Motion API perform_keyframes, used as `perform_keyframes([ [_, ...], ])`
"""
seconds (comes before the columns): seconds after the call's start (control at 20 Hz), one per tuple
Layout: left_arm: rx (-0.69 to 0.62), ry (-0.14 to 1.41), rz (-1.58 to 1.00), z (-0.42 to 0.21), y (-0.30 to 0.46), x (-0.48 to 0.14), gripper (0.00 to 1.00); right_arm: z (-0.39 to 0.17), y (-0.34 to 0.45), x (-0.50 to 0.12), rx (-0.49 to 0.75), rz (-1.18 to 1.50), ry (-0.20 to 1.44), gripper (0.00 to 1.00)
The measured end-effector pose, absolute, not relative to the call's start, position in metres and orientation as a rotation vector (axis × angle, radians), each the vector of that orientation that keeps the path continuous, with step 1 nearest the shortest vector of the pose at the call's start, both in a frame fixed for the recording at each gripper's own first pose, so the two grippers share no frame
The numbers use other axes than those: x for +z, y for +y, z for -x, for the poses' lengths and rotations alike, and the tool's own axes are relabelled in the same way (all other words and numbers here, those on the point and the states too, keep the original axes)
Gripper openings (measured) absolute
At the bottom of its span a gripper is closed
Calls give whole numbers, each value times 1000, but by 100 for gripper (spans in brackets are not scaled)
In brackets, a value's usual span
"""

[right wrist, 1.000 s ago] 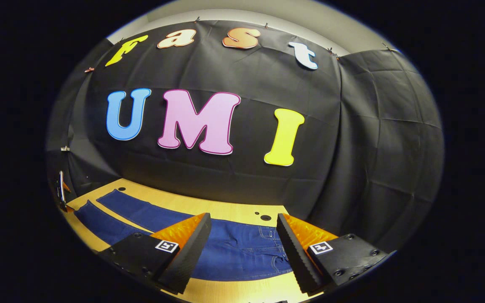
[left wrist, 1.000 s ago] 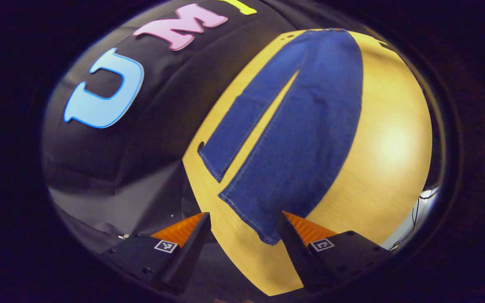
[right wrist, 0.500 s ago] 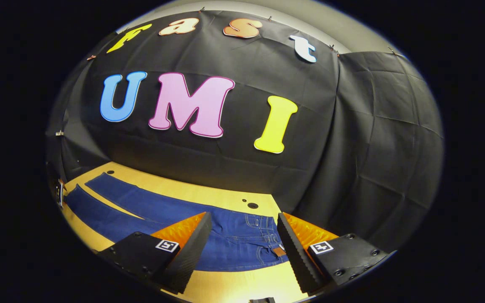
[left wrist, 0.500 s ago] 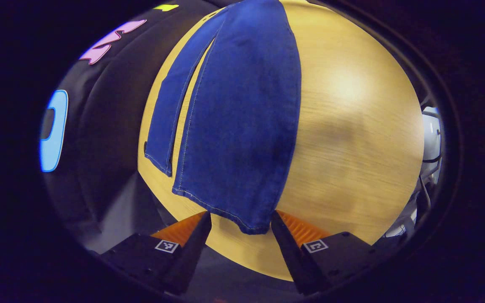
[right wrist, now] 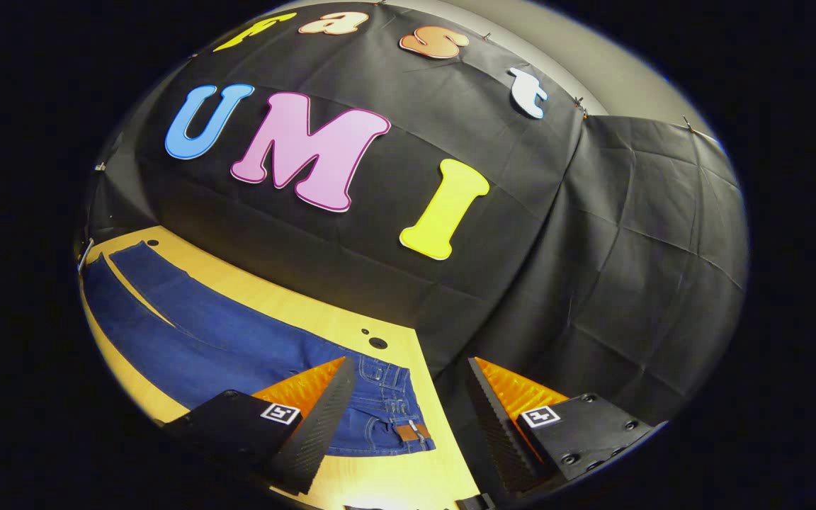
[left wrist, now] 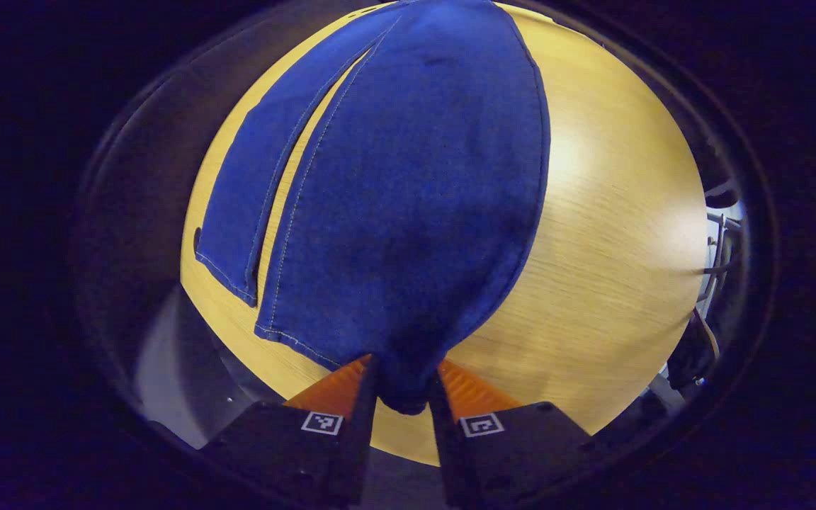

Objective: Grasp the waist and the cuffs of the jeans and fold them to make the two legs overlap; first hold the waist and fold one-third of the jeans toward the cuffs, then hold the cuffs and fold the remaining one-third in the same direction to finish folding.

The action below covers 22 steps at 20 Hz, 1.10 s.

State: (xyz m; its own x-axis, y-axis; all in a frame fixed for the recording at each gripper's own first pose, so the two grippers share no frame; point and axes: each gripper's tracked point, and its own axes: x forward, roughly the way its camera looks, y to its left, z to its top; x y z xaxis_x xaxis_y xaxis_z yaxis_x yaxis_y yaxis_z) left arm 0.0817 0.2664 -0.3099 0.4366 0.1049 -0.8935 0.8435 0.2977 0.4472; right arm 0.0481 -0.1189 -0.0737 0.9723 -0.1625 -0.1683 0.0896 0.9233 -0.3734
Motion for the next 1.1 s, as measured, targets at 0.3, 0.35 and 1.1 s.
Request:
perform_keyframes([
  [0.3, -607, 955, -1191, -89, 263, -312, 11, -73, -150, -92, -69, 644, 209, 96],
  [0.35, -603, 942, -1199, -89, 262, -312, 9, -76, -154, -101, -24, 745, 232, 96],
  [1.1, -513, 917, -1215, -91, 260, -315, 6, -59, -229, -347, 655, 1441, 756, 96],
])
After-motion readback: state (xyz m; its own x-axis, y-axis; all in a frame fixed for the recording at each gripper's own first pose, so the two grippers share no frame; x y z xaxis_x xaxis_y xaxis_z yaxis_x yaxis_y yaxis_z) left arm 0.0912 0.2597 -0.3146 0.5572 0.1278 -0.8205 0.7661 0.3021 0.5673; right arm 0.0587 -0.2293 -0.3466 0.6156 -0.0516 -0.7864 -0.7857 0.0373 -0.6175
